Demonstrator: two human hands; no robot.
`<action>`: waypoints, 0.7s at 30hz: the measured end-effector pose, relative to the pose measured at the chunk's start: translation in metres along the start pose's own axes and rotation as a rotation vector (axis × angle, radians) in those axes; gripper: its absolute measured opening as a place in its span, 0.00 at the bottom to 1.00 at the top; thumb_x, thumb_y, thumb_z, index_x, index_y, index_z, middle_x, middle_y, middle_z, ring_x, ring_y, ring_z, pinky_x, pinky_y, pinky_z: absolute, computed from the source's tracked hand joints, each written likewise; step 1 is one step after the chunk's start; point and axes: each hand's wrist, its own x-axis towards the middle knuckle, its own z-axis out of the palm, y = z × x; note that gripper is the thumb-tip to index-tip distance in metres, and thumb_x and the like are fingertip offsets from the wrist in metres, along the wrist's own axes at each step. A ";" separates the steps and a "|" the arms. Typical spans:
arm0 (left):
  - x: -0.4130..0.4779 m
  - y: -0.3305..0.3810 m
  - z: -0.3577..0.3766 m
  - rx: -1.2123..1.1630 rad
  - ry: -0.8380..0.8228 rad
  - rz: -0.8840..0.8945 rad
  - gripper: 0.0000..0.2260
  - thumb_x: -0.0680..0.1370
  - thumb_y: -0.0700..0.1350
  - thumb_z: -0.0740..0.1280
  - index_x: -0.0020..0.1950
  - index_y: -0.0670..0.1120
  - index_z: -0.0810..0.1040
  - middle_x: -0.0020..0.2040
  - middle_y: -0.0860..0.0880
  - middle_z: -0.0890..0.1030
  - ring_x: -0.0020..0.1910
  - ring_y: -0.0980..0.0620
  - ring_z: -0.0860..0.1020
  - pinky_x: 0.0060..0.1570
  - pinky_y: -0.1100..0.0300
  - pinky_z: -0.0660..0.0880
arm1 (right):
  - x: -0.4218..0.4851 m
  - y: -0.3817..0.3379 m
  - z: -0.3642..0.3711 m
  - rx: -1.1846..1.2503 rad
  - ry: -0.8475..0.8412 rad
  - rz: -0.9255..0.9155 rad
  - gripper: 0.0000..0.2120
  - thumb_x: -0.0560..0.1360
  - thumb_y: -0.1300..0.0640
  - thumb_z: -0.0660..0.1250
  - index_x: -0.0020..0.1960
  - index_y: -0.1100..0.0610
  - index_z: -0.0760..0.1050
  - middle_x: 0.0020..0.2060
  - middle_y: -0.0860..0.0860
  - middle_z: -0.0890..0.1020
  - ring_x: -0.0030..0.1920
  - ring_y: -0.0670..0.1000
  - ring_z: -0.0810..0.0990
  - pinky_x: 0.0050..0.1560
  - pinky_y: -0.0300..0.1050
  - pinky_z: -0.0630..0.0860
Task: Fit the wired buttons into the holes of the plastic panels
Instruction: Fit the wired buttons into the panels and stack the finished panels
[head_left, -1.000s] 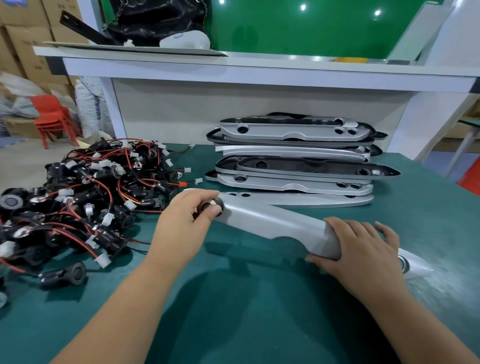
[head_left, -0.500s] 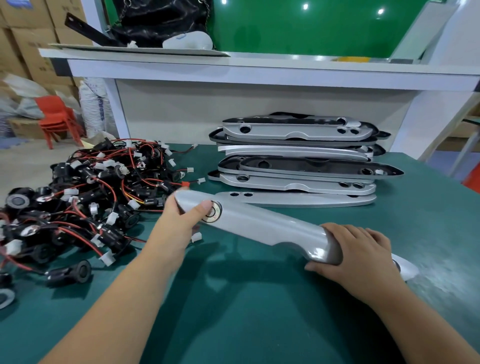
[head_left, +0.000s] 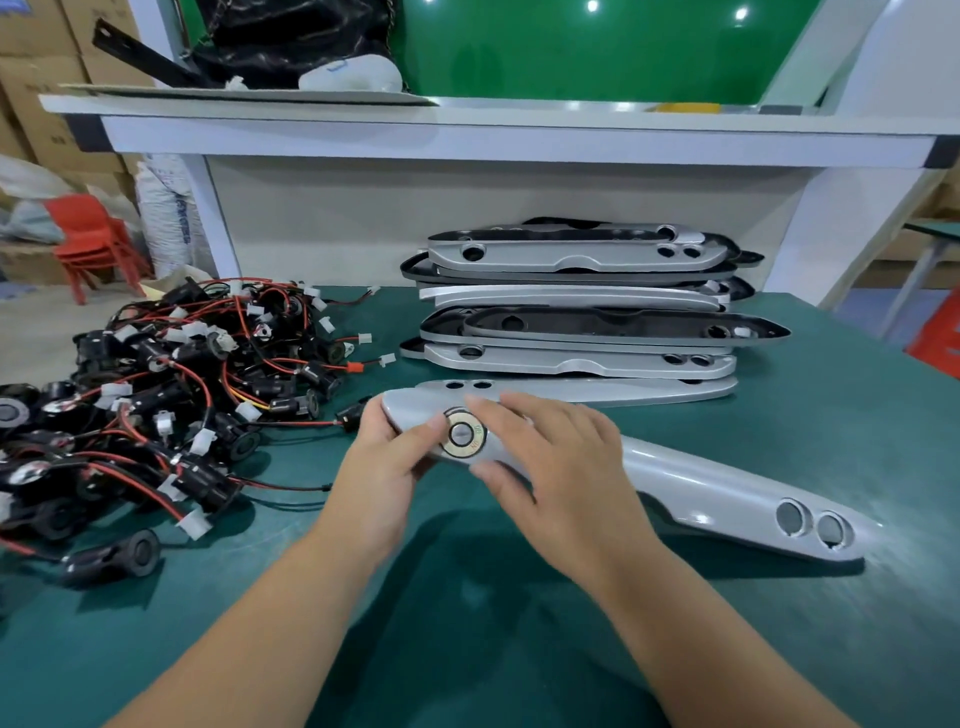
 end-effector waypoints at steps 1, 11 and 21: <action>-0.001 -0.001 0.001 0.004 -0.005 -0.002 0.09 0.77 0.35 0.62 0.57 0.43 0.72 0.51 0.44 0.82 0.49 0.50 0.80 0.52 0.55 0.76 | 0.004 -0.005 0.004 0.005 0.006 -0.014 0.19 0.74 0.45 0.63 0.65 0.44 0.74 0.60 0.47 0.78 0.58 0.52 0.76 0.61 0.53 0.66; -0.001 -0.009 0.006 0.135 -0.022 0.015 0.08 0.78 0.36 0.64 0.56 0.45 0.72 0.51 0.47 0.83 0.53 0.50 0.80 0.57 0.54 0.74 | 0.012 -0.005 0.010 0.069 0.055 0.116 0.26 0.66 0.33 0.66 0.50 0.53 0.76 0.51 0.44 0.81 0.53 0.51 0.77 0.54 0.46 0.62; -0.003 -0.003 0.005 0.252 0.022 0.023 0.11 0.75 0.43 0.68 0.55 0.46 0.72 0.49 0.50 0.82 0.52 0.51 0.80 0.59 0.54 0.74 | 0.008 0.001 0.001 0.059 -0.042 0.075 0.14 0.70 0.49 0.72 0.52 0.53 0.76 0.58 0.43 0.78 0.59 0.49 0.74 0.55 0.42 0.59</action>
